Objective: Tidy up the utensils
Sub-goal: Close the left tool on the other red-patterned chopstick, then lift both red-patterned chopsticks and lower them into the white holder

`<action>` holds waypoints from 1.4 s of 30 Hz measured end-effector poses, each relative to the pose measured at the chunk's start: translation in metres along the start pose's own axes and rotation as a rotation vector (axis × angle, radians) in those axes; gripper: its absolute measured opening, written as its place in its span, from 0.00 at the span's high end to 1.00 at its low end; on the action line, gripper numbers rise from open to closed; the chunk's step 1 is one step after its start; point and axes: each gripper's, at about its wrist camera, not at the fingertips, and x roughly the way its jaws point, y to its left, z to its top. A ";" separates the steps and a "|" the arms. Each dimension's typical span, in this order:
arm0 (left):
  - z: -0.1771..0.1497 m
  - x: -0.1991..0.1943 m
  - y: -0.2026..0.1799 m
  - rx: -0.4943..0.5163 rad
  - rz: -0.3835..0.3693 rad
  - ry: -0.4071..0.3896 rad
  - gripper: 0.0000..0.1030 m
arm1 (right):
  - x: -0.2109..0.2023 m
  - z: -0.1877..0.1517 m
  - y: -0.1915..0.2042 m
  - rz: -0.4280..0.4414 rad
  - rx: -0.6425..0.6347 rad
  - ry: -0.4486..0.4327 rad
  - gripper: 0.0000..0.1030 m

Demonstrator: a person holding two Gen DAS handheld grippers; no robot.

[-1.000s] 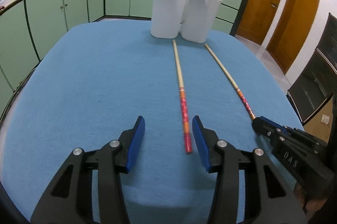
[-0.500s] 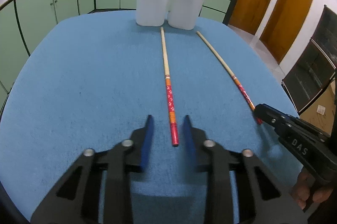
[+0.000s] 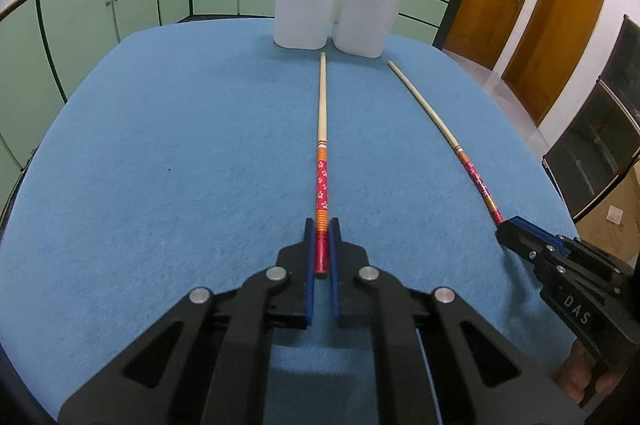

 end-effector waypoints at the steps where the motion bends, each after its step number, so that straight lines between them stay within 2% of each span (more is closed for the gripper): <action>1: 0.000 0.000 0.000 -0.002 0.001 0.002 0.95 | 0.001 0.000 0.000 0.000 -0.001 0.001 0.89; 12: 0.001 0.002 -0.001 0.005 0.014 0.004 0.95 | 0.004 0.000 0.010 -0.031 -0.043 0.005 0.87; 16: 0.001 0.002 0.000 0.009 0.017 0.004 0.95 | 0.004 0.001 0.011 -0.037 -0.051 0.005 0.94; 23: 0.008 -0.008 0.000 0.031 0.013 0.002 0.95 | -0.009 0.007 0.004 -0.023 -0.040 -0.025 0.94; 30: 0.036 -0.050 0.000 0.044 0.001 -0.099 0.95 | -0.053 0.039 -0.006 -0.003 -0.031 -0.132 0.94; 37: 0.074 -0.101 -0.006 0.060 -0.013 -0.254 0.95 | -0.097 0.079 -0.011 0.036 -0.027 -0.262 0.95; 42: 0.099 -0.121 -0.010 0.066 -0.022 -0.330 0.95 | -0.116 0.104 -0.011 0.055 -0.035 -0.321 0.95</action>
